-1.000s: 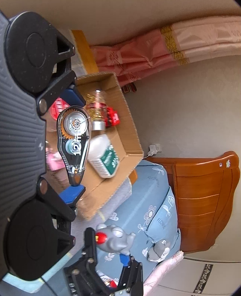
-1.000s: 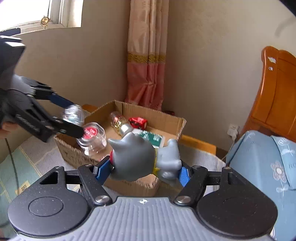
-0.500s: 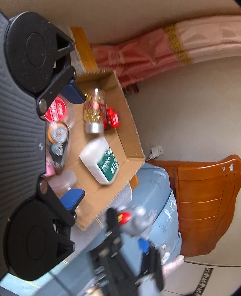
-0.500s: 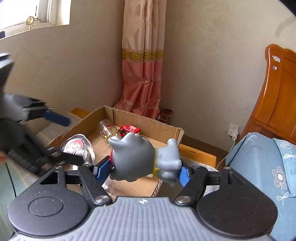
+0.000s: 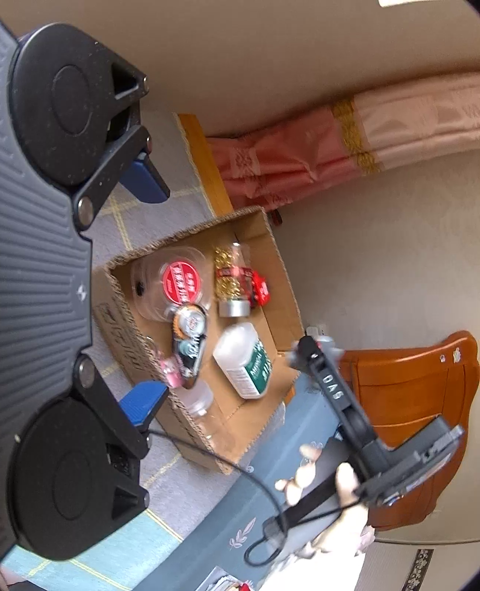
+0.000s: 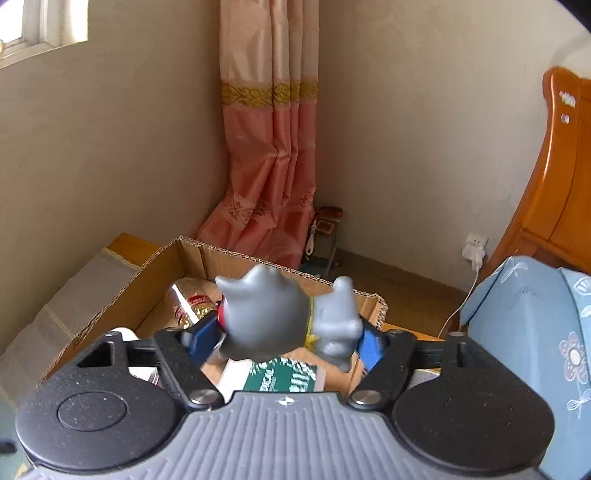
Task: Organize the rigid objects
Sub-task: 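Open both tools to drop the tape and elephant into the box, then move the left tool to the pale blue egg case and the right tool to the black cube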
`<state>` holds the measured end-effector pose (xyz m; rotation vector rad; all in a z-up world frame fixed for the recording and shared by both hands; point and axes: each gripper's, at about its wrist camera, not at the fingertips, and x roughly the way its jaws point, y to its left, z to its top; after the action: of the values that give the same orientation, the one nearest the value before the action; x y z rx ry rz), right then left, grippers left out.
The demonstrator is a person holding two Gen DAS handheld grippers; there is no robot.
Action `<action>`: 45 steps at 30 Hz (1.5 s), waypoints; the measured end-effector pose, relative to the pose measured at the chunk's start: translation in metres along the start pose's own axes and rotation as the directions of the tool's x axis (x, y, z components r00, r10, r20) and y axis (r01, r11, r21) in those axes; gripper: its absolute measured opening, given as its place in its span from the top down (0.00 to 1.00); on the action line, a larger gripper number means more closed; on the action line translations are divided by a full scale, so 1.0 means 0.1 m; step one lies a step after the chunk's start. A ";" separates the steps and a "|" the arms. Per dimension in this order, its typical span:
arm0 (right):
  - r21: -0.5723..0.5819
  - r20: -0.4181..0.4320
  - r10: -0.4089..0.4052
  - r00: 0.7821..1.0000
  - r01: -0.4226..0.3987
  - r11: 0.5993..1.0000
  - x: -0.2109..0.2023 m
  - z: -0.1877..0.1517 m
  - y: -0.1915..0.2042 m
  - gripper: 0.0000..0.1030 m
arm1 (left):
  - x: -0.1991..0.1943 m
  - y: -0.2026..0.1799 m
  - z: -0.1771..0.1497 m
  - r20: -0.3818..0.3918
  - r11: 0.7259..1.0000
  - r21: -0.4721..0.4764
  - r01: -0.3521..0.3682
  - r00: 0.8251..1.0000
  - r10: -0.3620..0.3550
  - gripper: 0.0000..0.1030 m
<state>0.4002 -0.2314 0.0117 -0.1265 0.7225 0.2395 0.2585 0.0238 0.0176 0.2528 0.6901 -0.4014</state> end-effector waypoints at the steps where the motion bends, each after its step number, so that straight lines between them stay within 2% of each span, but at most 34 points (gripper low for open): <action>1: 0.008 0.016 -0.008 1.000 0.008 1.000 0.00 0.00 0.00 0.00 | -0.02 0.01 -0.02 -0.005 1.000 -0.004 0.005 1.000 -0.005 0.01; 7: 0.001 0.018 -0.019 1.000 0.019 1.000 -0.18 -0.12 0.05 0.00 | -0.12 0.05 -0.12 0.003 1.000 -0.025 -0.003 1.000 0.003 0.01; 14: -0.001 0.032 -0.016 0.999 0.016 1.000 -0.61 -0.34 0.21 0.00 | -0.32 -0.03 -0.21 0.008 0.999 -0.034 -0.020 1.000 0.020 0.01; 19: -0.009 0.028 -0.016 0.999 0.016 1.000 -0.91 -0.62 0.37 0.00 | -0.52 -0.09 -0.32 0.023 0.998 -0.058 -0.038 0.999 0.039 0.01; 24: 0.020 0.029 -0.005 1.000 0.004 1.000 -1.07 -1.00 0.54 0.00 | -0.64 -0.18 -0.54 0.038 0.991 -0.094 -0.093 0.995 0.097 0.01; 29: 0.034 -0.001 0.011 1.000 -0.011 0.999 -1.01 -1.39 0.75 0.00 | -0.64 -0.31 -0.79 0.002 0.983 -0.098 -0.154 0.988 0.155 0.01; 36: 0.107 -0.073 0.044 0.996 -0.036 0.994 -0.62 -1.71 0.96 0.00 | -0.65 -0.39 -1.08 -0.020 0.962 -0.140 -0.233 0.972 0.232 0.01; 42: 0.139 -0.114 -0.002 0.993 0.018 0.990 -0.31 -1.82 1.02 0.00 | -0.66 -0.34 -1.19 -0.012 0.952 -0.219 -0.213 0.976 0.215 0.01; 45: 0.194 -0.107 0.006 0.994 0.015 0.981 -0.27 -1.88 0.93 0.00 | -0.65 -0.32 -1.23 0.003 0.952 -0.227 -0.205 0.977 0.211 0.01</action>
<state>0.2360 -0.1838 -0.1132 0.0458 0.8487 0.1574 0.1295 0.0566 -0.0335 0.1026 0.6685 -0.1226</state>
